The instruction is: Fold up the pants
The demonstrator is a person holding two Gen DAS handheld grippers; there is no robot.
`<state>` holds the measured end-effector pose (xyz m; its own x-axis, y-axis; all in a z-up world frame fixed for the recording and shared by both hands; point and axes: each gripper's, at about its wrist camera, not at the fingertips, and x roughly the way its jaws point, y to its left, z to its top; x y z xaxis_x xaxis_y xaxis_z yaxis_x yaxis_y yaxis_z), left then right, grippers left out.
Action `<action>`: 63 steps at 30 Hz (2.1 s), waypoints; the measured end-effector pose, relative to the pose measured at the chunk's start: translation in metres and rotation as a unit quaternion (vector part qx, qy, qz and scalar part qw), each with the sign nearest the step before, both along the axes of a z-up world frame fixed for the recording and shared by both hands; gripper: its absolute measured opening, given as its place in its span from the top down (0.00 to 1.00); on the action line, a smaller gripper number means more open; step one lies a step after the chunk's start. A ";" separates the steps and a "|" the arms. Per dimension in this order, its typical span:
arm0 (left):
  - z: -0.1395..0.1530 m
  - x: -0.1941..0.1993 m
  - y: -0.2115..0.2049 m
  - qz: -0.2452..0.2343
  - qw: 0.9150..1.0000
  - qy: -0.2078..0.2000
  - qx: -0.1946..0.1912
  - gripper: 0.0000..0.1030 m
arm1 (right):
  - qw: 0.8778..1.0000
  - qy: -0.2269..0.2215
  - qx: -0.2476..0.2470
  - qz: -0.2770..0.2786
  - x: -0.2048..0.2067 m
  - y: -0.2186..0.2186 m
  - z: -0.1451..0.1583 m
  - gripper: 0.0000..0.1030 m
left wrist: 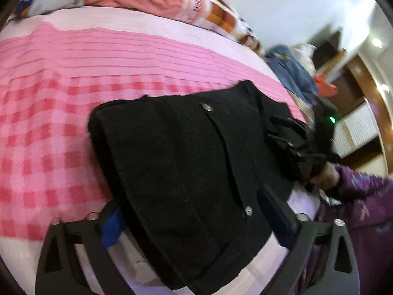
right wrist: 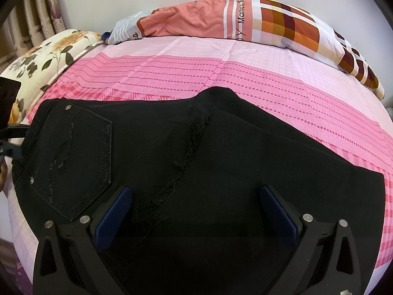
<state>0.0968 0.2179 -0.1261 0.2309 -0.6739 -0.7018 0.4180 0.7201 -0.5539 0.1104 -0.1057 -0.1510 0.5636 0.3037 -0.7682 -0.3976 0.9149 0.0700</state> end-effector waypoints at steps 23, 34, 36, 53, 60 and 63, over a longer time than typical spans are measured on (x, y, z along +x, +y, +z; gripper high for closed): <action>0.056 -0.020 -0.024 0.078 0.995 0.000 -0.064 0.85 | 1.000 0.002 0.007 0.002 0.004 -0.002 0.002 0.00; 0.100 -0.018 -0.093 0.087 0.993 0.004 -0.077 0.85 | 0.967 0.088 0.240 -0.018 0.005 -0.063 0.017 0.00; 0.108 -0.015 -0.111 0.082 0.993 0.001 -0.082 0.85 | 0.956 0.099 0.275 -0.009 0.001 -0.074 0.021 0.00; 0.117 0.049 -0.328 0.021 0.994 0.076 -0.081 0.67 | 0.833 0.206 0.514 0.008 -0.002 -0.209 -0.009 0.00; 0.120 0.072 -0.398 -0.025 0.986 0.161 0.023 0.26 | 0.784 0.218 0.581 0.014 0.000 -0.236 -0.017 0.00; 0.115 0.074 -0.417 -0.052 0.980 0.185 0.047 0.25 | 0.767 0.224 0.601 0.017 0.001 -0.245 -0.018 0.00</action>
